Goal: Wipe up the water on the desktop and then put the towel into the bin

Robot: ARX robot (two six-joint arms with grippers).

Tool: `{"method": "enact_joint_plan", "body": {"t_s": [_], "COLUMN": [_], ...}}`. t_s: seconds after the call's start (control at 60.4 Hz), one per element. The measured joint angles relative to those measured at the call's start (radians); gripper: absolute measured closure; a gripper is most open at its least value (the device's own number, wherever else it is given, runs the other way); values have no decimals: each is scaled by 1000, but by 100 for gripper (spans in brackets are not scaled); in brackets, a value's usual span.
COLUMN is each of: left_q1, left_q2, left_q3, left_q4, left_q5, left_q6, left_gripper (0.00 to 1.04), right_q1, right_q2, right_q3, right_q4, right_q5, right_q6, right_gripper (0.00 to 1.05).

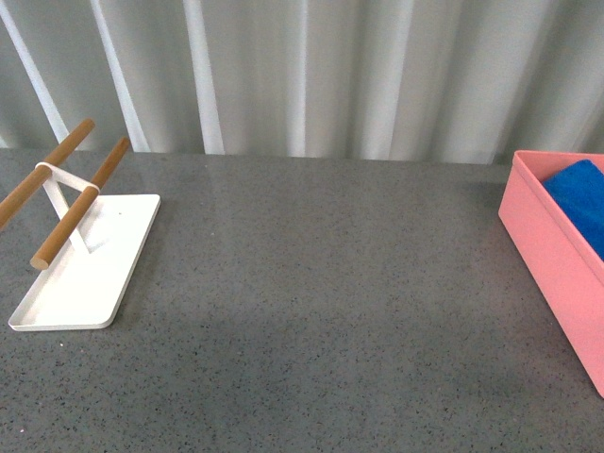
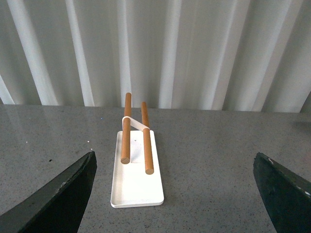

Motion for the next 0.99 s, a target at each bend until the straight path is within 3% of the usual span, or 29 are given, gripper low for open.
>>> {"method": "enact_joint_plan", "body": {"t_s": [0.066, 0.149, 0.398, 0.746, 0.862, 0.994], "left_q1": [0, 0, 0, 0, 0, 0], "left_q2": [0, 0, 0, 0, 0, 0], "left_q3": [0, 0, 0, 0, 0, 0], "left_q4": [0, 0, 0, 0, 0, 0], "left_q5": [0, 0, 0, 0, 0, 0], "left_q6": [0, 0, 0, 0, 0, 0], "left_gripper": [7, 7, 7, 7, 7, 7], "right_q1": [0, 0, 0, 0, 0, 0], "right_q2": [-19, -134, -182, -182, -182, -182], "right_q3": [0, 0, 0, 0, 0, 0], "right_q4": [-16, -171, -188, -188, -188, -188], "right_q5": [0, 2, 3, 3, 3, 3], "right_q6": [0, 0, 0, 0, 0, 2], "right_gripper": [101, 101, 101, 38, 7, 7]}}
